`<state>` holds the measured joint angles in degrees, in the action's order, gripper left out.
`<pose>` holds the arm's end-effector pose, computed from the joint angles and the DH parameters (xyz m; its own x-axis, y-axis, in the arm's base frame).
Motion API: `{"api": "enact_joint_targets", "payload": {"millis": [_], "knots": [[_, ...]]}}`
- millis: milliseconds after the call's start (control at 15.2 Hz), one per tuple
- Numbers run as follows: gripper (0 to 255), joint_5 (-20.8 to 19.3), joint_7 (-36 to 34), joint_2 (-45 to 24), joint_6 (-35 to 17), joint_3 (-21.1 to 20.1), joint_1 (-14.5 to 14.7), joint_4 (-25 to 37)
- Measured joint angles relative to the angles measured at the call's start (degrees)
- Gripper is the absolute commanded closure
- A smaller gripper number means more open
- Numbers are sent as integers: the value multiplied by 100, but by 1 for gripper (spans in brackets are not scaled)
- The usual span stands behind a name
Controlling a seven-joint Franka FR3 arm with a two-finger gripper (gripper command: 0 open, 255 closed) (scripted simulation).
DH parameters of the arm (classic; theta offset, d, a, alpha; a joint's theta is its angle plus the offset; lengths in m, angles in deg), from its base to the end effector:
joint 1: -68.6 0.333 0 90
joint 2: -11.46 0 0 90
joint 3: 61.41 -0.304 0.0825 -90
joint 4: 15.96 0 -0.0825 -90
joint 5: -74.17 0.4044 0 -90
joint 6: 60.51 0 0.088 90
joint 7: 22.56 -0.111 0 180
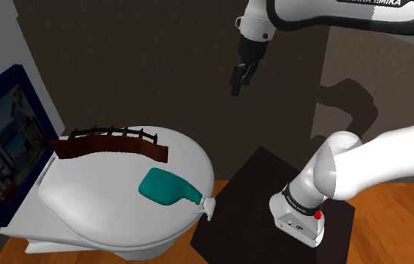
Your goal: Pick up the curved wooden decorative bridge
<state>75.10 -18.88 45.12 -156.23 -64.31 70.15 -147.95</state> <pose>0.3938 0.0348 0.5396 0.9904 0.1301 -0.0468 0.1306 -0.9914 0.0090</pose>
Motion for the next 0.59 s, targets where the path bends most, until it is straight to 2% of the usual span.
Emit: {"api": "enact_joint_targets", "payload": {"millis": [594], "knots": [[0, 207, -102, -1353, -1348, -440, 335, 281]]}}
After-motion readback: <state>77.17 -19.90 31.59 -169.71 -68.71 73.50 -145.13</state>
